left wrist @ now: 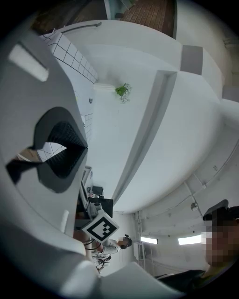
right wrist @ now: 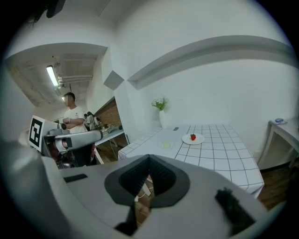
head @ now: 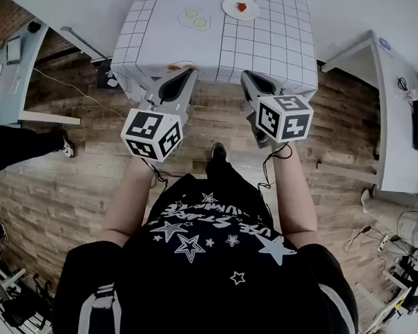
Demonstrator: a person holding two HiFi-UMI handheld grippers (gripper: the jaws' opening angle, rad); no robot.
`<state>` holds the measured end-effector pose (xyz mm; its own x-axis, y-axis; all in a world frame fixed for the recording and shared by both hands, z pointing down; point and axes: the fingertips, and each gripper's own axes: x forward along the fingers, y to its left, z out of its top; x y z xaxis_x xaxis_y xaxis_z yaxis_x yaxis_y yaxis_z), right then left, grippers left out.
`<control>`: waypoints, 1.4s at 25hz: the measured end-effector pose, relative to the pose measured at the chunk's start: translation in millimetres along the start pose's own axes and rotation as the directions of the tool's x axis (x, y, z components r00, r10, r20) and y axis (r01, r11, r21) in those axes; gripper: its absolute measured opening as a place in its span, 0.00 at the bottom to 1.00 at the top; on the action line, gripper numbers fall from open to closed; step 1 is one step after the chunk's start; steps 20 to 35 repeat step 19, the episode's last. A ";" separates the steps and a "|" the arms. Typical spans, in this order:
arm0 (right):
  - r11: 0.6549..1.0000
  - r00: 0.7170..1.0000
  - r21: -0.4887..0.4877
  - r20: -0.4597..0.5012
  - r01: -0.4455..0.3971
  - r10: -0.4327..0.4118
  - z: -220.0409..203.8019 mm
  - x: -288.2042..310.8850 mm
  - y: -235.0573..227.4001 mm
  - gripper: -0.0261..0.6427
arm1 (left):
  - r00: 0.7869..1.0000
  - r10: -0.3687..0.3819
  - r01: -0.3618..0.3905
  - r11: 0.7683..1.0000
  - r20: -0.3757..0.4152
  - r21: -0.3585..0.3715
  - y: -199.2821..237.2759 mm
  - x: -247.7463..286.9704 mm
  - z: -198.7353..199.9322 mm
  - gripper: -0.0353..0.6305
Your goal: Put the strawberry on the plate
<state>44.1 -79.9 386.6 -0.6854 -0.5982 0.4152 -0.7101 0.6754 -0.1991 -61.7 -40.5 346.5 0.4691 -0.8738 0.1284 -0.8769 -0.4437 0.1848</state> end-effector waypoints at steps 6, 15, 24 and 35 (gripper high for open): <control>1.000 1.000 -0.013 0.020 0.022 -0.022 -12.3 -31.4 36.9 0.06 | 0.999 -0.022 0.022 1.000 0.024 0.009 -21.6 -43.9 -0.9 0.06; 0.999 0.997 -0.010 0.059 0.050 -0.049 -22.7 -67.4 78.7 0.06 | 0.998 -0.044 0.043 0.999 0.040 0.021 -36.2 -92.5 -2.6 0.06; 0.999 0.997 -0.004 0.050 0.054 -0.054 -25.2 -78.0 86.9 0.06 | 0.998 -0.051 0.050 0.999 0.034 0.021 -44.2 -101.2 0.5 0.06; 0.999 0.997 -0.004 0.050 0.054 -0.054 -25.2 -78.0 86.9 0.06 | 0.998 -0.051 0.050 0.999 0.034 0.021 -44.2 -101.2 0.5 0.06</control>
